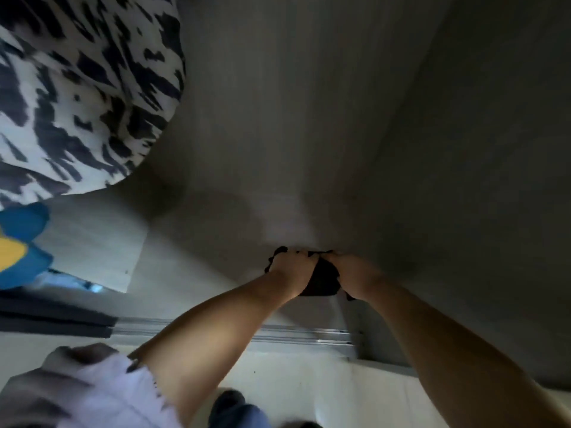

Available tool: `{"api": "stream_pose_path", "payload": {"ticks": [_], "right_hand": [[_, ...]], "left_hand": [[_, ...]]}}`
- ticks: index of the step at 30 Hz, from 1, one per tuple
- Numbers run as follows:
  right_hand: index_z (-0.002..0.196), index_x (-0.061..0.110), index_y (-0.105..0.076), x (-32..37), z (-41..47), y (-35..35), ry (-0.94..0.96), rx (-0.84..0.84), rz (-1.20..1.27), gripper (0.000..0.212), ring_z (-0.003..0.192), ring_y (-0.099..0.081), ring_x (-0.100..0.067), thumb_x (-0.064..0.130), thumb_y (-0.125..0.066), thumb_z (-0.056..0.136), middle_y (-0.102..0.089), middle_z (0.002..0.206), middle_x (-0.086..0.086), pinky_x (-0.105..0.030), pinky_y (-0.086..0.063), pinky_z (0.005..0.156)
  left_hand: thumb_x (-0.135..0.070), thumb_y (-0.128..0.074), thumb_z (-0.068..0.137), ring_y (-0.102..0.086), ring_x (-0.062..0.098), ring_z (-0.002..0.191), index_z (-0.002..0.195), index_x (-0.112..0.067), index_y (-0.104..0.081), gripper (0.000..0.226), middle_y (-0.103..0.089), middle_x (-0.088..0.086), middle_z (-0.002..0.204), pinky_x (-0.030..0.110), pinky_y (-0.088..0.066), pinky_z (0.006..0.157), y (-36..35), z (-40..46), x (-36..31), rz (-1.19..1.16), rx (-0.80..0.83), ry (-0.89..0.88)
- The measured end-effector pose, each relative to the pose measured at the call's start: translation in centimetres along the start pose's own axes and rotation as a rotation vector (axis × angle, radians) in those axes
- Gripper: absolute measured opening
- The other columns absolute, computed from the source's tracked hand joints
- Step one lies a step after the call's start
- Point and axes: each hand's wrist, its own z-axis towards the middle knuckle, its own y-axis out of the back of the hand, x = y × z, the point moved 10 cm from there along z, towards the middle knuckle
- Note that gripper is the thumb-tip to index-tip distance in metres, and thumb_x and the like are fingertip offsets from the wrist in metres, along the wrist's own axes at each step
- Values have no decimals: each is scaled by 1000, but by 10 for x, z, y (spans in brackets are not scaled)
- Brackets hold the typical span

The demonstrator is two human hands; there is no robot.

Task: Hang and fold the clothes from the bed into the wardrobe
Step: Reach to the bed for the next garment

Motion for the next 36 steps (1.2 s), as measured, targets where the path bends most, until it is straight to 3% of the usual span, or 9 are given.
{"api": "stream_pose_path", "payload": {"ticks": [4, 11, 17, 21, 24, 26, 28, 31, 36], "right_hand": [[149, 24, -28, -43, 49, -20, -66, -93, -22, 52, 124, -48, -30, 16, -40, 98, -37, 147, -5, -36, -44, 96], [152, 30, -17, -116, 103, -107, -234, -263, -127, 58, 142, -20, -35, 14, -35, 99, -20, 158, 3, -46, -42, 102], [153, 34, -3, -139, 104, -230, -282, -127, -126, 69, 146, -3, -39, 7, -33, 98, 3, 162, 6, -54, -18, 116], [145, 38, 24, -141, 100, -257, -288, -148, -118, 94, 144, 20, -35, -2, -41, 91, 26, 157, 9, -56, 3, 116], [137, 41, 35, -146, 97, -264, -304, 0, -108, 106, 142, 27, -31, -5, -46, 85, 40, 149, 13, -55, 5, 115], [148, 36, 22, -139, 94, -256, -323, 179, -63, 97, 145, 18, -31, -2, -45, 89, 32, 153, 11, -55, -3, 116], [154, 24, -2, -122, 83, -225, -280, 323, -77, 72, 147, -12, -32, 9, -41, 95, -2, 162, -2, -48, -22, 116], [147, 14, -31, -98, 59, -131, -272, 255, -53, 49, 128, -46, -31, 19, -39, 99, -44, 144, -14, -33, -42, 98], [150, 16, -25, -56, -6, 19, -291, 184, -80, 58, 132, -42, -29, 40, -41, 99, -39, 149, -9, -35, -39, 102]], "left_hand": [[-22, -48, 95, -32, 40, 130, 152, -15, -14, 66, -33, 16, 146, 45, -40, 98, -29, 76, 5, 83, -41, 11], [-14, -40, 98, -21, 40, 139, 153, -21, -2, 67, -19, 15, 155, 49, -42, 96, -116, 169, -15, 43, -205, -4], [-12, -47, 93, -15, 45, 138, 152, -14, 8, 81, -9, 20, 155, 49, -49, 91, -234, 188, -55, 90, -70, -108], [-27, -47, 94, 19, 41, 142, 146, -21, 27, 91, 28, 20, 153, 56, -23, 110, -266, 173, -55, 10, -20, -136], [-45, -52, 92, 30, 40, 138, 147, -24, 25, 96, 39, 17, 148, 60, -10, 112, -269, 165, -57, 3, 70, -187], [-46, -51, 93, 21, 38, 143, 150, -25, 17, 91, 30, 17, 153, 57, -15, 114, -253, 154, -51, -2, 176, -179], [-44, -46, 96, -7, 37, 145, 153, -21, 3, 79, 0, 19, 159, 51, -26, 112, -209, 136, -43, -29, 185, -165], [-33, -42, 98, -46, 36, 122, 146, -10, -26, 55, -44, 20, 137, 41, -43, 91, -103, 103, -23, -125, -12, -116], [-30, -38, 98, -57, 34, 112, 121, -8, -55, 36, -58, 16, 123, 38, -46, 85, 51, 24, 18, -152, -107, 7]]}}
